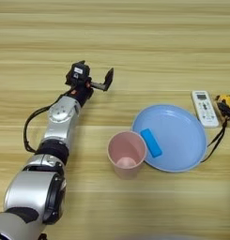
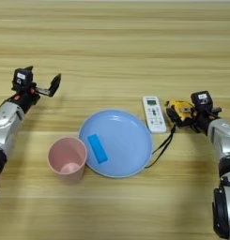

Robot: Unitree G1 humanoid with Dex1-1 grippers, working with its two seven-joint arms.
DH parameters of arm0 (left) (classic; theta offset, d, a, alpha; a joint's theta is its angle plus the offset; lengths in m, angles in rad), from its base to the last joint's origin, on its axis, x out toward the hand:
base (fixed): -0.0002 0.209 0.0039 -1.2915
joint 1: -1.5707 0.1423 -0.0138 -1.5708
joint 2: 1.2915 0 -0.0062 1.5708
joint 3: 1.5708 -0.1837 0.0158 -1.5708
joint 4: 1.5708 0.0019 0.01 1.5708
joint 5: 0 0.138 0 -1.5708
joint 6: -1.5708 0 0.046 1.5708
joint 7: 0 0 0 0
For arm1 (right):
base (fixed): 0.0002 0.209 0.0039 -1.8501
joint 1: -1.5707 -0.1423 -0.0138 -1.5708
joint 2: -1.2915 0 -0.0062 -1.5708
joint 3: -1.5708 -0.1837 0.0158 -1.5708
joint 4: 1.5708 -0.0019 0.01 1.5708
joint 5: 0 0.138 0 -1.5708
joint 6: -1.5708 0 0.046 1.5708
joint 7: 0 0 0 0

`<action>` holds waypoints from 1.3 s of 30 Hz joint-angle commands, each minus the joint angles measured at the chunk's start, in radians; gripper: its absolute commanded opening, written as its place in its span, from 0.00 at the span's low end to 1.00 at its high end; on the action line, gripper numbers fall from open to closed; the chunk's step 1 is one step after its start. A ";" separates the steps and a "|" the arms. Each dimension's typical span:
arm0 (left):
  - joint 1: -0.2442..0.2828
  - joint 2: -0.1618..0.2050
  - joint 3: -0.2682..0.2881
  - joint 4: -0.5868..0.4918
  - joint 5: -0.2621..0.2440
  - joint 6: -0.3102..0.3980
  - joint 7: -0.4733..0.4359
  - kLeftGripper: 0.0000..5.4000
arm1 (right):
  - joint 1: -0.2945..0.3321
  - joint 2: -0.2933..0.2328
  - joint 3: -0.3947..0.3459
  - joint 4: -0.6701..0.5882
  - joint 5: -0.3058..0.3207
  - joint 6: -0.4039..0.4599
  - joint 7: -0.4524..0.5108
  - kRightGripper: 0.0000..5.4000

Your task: Move the objects on the table

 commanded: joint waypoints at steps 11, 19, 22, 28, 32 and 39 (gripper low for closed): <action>-0.016 -0.004 -0.001 0.007 0.008 -0.002 0.002 1.00 | 0.050 0.030 0.004 -0.372 0.056 -0.009 0.011 1.00; -0.018 -0.006 -0.002 0.010 0.009 -0.002 0.004 1.00 | 0.133 0.062 0.068 -0.627 0.084 0.062 0.066 1.00; -0.019 -0.006 -0.002 0.011 0.009 -0.002 0.004 1.00 | 0.164 0.069 0.105 -0.701 0.090 0.089 0.094 1.00; -0.020 -0.007 -0.002 0.012 0.009 -0.002 0.004 1.00 | 0.227 0.071 0.193 -0.815 0.086 0.119 0.167 1.00; -0.021 -0.007 -0.002 0.013 0.010 -0.001 0.004 1.00 | 0.253 0.072 0.242 -0.851 0.077 0.136 0.198 1.00; -0.021 -0.008 -0.002 0.014 0.009 -0.002 0.005 1.00 | 0.271 0.075 0.317 -0.853 0.043 0.150 0.223 1.00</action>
